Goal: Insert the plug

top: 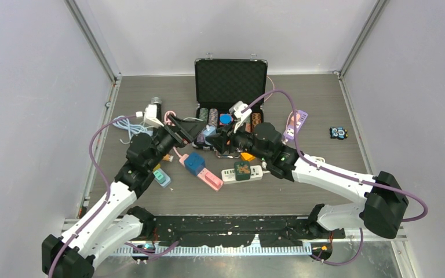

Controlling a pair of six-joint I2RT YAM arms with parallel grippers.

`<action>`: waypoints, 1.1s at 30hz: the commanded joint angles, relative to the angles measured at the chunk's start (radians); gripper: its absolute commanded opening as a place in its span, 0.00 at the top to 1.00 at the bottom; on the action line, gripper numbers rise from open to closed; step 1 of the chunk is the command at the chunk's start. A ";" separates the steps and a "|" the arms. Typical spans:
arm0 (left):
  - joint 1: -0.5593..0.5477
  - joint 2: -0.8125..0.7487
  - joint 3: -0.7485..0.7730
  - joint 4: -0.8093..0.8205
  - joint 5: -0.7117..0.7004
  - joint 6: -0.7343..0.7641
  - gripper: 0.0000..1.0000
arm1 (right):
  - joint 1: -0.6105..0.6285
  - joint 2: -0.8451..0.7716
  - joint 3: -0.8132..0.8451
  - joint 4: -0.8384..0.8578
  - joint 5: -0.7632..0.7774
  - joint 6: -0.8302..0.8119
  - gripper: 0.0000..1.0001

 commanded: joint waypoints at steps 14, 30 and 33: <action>0.041 0.048 0.100 0.075 0.074 0.167 0.87 | 0.027 0.068 0.040 -0.014 -0.048 -0.084 0.70; 0.041 0.039 0.302 -0.233 0.419 0.592 1.00 | 0.027 0.058 0.110 -0.068 -0.171 -0.124 0.07; 0.041 0.033 0.308 -0.235 0.442 0.603 1.00 | 0.026 0.046 0.111 -0.077 -0.174 -0.140 0.07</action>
